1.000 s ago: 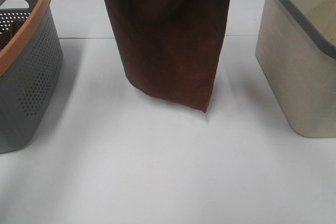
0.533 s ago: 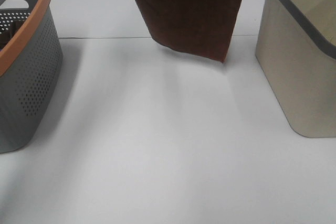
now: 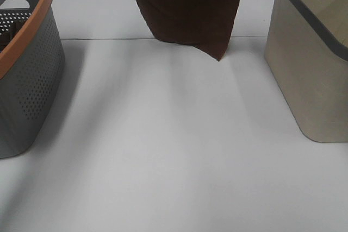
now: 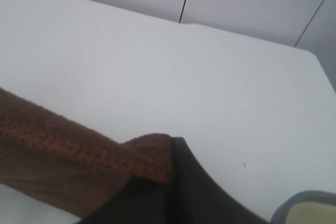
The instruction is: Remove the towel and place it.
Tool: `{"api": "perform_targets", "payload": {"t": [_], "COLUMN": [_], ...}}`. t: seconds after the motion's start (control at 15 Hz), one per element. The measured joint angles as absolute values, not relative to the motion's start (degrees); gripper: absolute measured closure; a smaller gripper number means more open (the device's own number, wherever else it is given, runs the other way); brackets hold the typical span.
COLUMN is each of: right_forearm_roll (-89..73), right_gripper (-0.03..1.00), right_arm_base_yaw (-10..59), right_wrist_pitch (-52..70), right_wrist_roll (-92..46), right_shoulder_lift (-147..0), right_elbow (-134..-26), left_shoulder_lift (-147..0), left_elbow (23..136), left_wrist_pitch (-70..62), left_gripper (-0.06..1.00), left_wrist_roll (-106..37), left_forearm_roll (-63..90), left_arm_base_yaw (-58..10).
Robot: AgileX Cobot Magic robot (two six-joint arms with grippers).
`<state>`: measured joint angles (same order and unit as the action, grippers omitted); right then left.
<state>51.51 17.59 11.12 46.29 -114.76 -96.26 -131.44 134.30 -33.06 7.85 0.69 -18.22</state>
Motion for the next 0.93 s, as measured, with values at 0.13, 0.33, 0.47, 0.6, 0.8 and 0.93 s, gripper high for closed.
{"api": "perform_targets", "payload": {"t": [0.13,0.33,0.47,0.6,0.8,0.93], "right_forearm_roll": [47.10,36.21,25.04,14.78,-0.46,-2.81], "right_gripper": [0.97,0.97,0.97,0.97,0.97,0.97], "right_arm_base_yaw": [17.59,17.70,17.76,17.76,17.70,17.70], "right_wrist_pitch": [11.40,14.95,19.88,24.47,33.40,37.36], "right_wrist_roll": [43.20,34.09,23.26,13.46,-0.52,-2.01], "right_shoulder_lift": [-114.76,-114.65,-114.48,-114.19,-113.90,-113.90], "right_elbow": [-93.11,-89.50,-89.32,-89.27,-89.27,-89.27], "left_shoulder_lift": [-132.01,-132.30,-132.30,-132.35,-132.35,-132.35], "left_elbow": [133.56,133.38,133.38,133.38,132.98,130.92], "left_wrist_pitch": [-40.45,-51.85,-60.05,-65.43,-69.10,-69.21], "left_gripper": [0.94,0.94,0.94,0.94,0.94,0.94], "left_wrist_roll": [7.85,7.85,7.85,7.85,7.85,7.85], "left_forearm_roll": [0.00,1.03,2.01,2.06,1.89,4.64], "left_arm_base_yaw": [-18.22,-18.39,-18.51,-18.51,-18.51,-18.51]}}
